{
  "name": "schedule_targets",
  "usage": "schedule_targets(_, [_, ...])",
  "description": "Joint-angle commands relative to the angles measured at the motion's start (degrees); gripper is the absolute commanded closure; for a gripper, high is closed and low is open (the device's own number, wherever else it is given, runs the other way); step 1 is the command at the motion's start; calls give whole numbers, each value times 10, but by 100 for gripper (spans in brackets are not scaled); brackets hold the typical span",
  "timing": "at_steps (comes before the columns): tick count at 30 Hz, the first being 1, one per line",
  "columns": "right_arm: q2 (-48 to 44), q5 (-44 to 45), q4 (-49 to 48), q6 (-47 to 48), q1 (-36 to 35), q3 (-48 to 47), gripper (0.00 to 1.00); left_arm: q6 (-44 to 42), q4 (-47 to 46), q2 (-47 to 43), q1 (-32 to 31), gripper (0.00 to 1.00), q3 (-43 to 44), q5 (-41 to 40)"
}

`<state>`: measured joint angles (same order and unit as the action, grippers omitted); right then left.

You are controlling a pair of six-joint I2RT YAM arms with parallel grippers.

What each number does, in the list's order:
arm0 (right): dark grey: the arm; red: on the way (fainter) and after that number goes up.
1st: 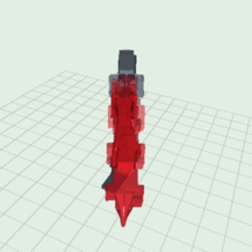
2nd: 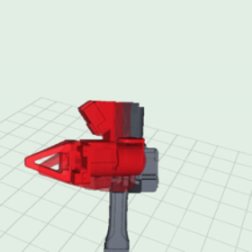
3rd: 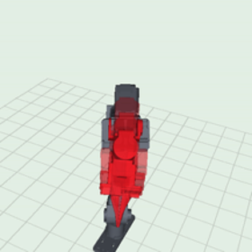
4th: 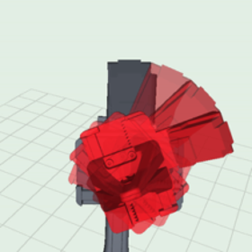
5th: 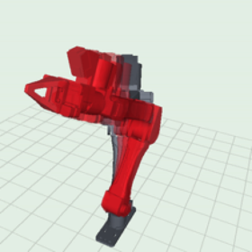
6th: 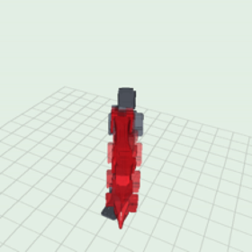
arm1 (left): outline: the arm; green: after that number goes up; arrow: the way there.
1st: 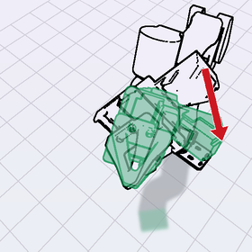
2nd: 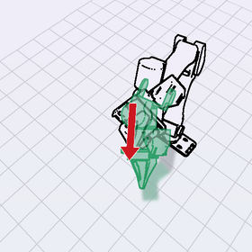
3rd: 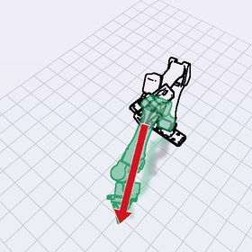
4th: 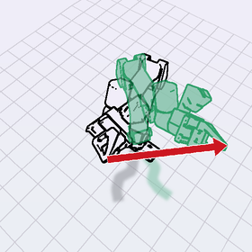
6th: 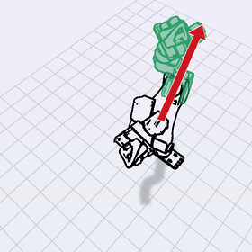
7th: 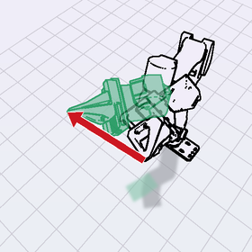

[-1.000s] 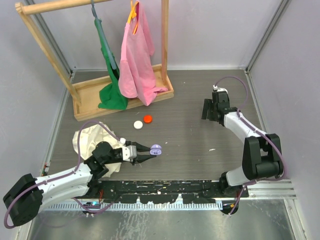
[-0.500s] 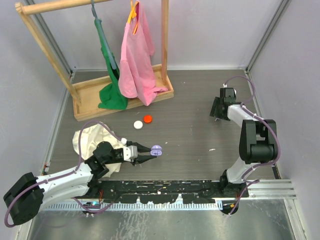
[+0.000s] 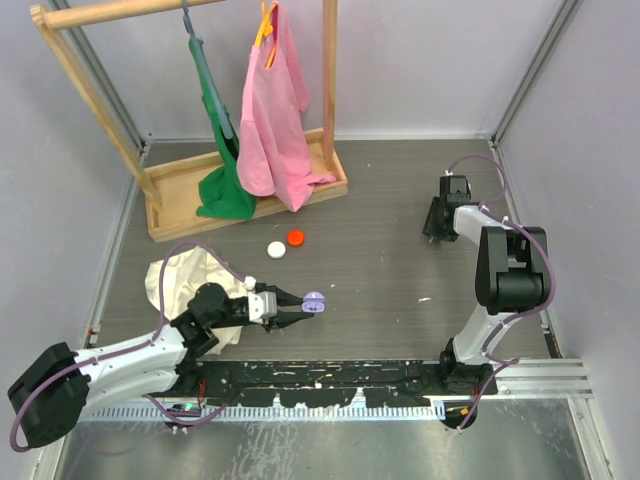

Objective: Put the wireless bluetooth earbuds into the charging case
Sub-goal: Pick up the earbud from the center of the board.

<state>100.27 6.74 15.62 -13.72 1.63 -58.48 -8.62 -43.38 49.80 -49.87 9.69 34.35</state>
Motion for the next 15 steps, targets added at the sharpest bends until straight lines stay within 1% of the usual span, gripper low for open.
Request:
schedule_targets(1, [6,-4,-14,-5,2,-20,60,-9,-25,2,-4,100,12,6])
schedule_targets(4, [7,-12,-12,-3,2,-15,66,-9,-23,-1,-4,100,12,7])
schedule_targets(9, [-4,-55,-3,-1,1,-8,75,-10,-16,-5,-5,100,12,5])
schedule_targets(15, [-38,-88,14,2,-20,13,76,-12,-13,-7,-5,100,13,3])
